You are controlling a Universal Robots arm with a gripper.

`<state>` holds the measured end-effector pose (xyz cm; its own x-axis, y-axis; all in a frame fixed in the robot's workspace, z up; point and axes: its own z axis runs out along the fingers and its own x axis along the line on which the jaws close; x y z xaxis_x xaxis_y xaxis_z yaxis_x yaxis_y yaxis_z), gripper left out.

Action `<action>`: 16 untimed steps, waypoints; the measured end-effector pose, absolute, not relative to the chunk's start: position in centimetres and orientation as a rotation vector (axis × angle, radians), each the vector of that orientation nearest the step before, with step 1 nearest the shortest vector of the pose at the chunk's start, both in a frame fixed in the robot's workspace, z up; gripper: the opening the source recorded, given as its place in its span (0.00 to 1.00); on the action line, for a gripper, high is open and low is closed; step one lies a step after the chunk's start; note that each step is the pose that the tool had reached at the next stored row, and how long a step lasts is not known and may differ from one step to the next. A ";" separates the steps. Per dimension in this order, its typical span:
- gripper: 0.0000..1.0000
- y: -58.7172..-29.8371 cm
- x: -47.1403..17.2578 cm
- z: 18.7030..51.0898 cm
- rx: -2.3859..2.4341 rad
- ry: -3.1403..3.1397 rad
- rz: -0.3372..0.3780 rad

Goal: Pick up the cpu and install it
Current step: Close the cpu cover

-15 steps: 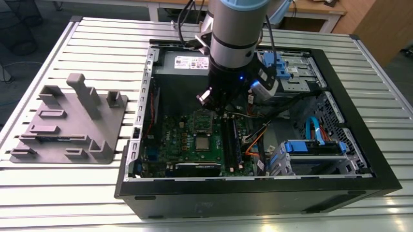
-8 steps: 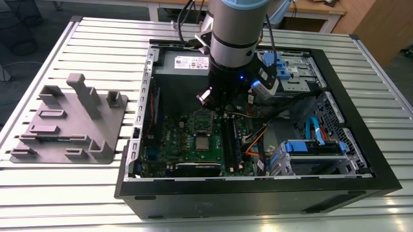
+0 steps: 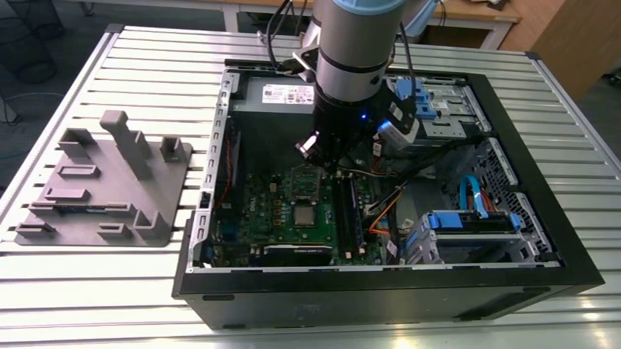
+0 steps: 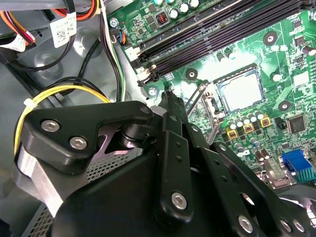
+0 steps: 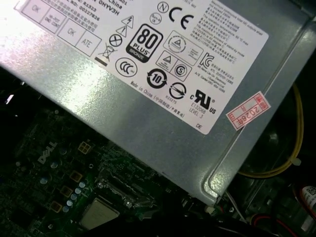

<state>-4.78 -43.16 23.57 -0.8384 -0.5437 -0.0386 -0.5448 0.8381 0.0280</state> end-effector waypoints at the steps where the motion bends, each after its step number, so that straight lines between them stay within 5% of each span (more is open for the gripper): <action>1: 0.11 -43.2 -4.8 23.6 -0.884 2.984 0.059; 16: 0.11 -43.2 -4.8 23.6 -0.912 2.976 0.060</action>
<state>-4.78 -43.21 23.57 -0.8280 -0.5593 -0.0389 -0.5604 0.8277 0.0282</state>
